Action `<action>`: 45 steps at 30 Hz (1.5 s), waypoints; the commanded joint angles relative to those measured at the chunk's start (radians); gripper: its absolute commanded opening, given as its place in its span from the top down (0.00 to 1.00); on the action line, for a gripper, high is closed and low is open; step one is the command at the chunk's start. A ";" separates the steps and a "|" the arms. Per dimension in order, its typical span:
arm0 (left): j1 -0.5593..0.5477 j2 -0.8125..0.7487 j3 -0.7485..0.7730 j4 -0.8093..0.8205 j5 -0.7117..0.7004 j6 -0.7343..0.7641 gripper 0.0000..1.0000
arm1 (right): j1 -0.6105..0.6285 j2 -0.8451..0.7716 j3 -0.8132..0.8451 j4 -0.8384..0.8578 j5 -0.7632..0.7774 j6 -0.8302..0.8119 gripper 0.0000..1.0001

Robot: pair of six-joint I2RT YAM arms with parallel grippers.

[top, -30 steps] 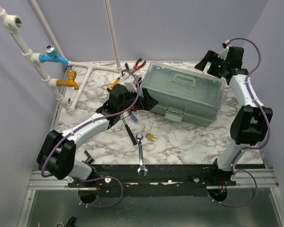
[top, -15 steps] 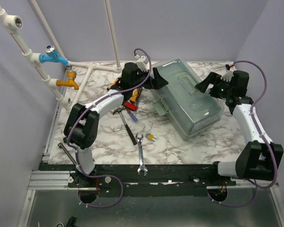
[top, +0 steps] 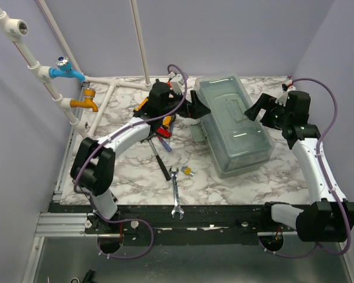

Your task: Pack the tool kit

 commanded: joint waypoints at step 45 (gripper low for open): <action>0.055 -0.026 -0.449 0.265 0.054 -0.173 0.23 | 0.344 0.358 0.536 -0.394 0.621 -0.196 0.44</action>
